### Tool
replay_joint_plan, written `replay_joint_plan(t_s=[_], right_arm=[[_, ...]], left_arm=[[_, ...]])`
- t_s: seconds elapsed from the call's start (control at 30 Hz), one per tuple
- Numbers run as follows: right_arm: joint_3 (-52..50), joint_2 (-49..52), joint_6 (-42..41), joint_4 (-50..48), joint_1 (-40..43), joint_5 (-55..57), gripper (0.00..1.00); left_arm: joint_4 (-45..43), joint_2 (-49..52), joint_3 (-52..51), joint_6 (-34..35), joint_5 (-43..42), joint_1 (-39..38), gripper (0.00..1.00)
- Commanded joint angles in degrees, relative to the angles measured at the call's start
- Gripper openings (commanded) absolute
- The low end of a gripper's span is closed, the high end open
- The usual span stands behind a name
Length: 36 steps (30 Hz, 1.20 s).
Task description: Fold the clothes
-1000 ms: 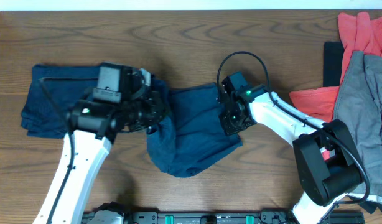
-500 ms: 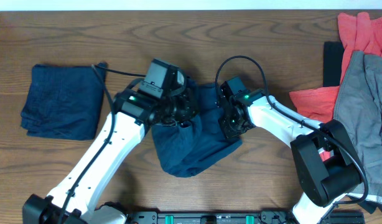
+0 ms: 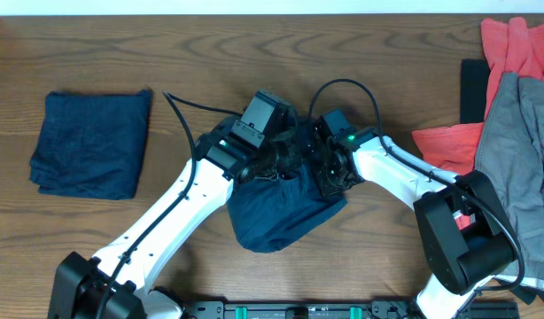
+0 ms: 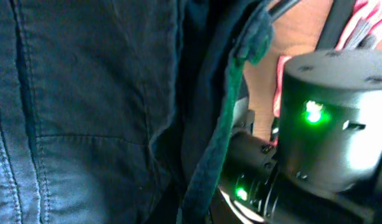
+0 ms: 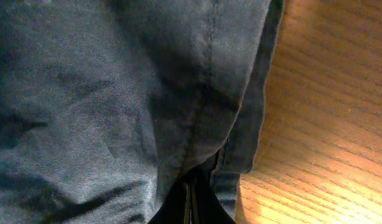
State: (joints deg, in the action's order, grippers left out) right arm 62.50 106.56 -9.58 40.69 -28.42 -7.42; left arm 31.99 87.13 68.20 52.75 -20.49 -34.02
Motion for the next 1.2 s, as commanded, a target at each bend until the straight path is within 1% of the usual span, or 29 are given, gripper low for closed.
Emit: replay_joint_plan(t_s=[0.0,0.43,0.5,0.57,0.6,0.67,0.7,0.77,0.8,0.83,0.87,0.9,1.03,1.17], right_arm=[[-0.70,0.59,-1.11,0.22,-0.52,1.20,0.01],[-0.70,0.59,-1.14,0.28,-0.52,1.20,0.01],[-0.55,0.33,-2.93,1.07,-0.50,1.33,0.01],[0.13,-0.70,-5.01,2.54,0.26,3.93,0.04],[1.31,-1.86,-6.69,4.50,1.38,8.76,0.07],[3.30,-3.58,-8.24,7.39,3.04,14.25,0.08],[4.79,-4.85,-8.68,9.14,4.31,17.00,0.09],[8.00,-7.56,-8.63,11.80,7.06,19.47,0.10],[9.25,-8.72,-8.61,12.35,8.20,19.43,0.11],[10.51,-10.19,-8.61,12.63,9.46,19.17,0.12],[11.39,-11.45,-8.61,12.66,10.43,18.56,0.20],[12.20,-12.79,-8.57,12.46,11.37,17.44,0.22],[13.03,-16.79,-5.55,11.56,13.09,9.01,0.24],[12.87,-16.81,1.18,13.84,12.46,-2.43,0.23]], left_arm=[[-1.29,-0.28,1.62,1.25,0.66,-0.15,0.06],[-3.23,-0.28,1.62,3.74,0.68,-1.20,0.06],[-3.10,-0.28,1.60,3.69,0.66,-1.20,0.06],[-2.75,-0.28,1.53,3.69,0.66,-1.20,0.10],[-2.75,-0.28,1.46,3.69,0.66,-1.20,0.11],[-2.75,-0.28,1.40,3.69,0.66,-1.22,0.13],[-2.78,-0.28,1.40,3.72,0.68,-1.20,0.16],[-2.97,-0.28,1.40,3.69,0.68,-1.20,0.29],[-3.19,-0.28,1.40,3.72,0.68,-1.20,0.42],[-3.50,-0.28,1.40,3.67,0.66,-1.20,0.52],[-3.91,-0.28,1.40,3.43,0.63,-1.20,0.60],[-4.52,-0.28,1.42,2.86,0.63,-1.20,0.66],[-7.85,-0.72,1.42,-4.94,0.70,0.31,0.73],[-10.29,-1.05,1.46,-10.38,0.68,6.86,0.77]])
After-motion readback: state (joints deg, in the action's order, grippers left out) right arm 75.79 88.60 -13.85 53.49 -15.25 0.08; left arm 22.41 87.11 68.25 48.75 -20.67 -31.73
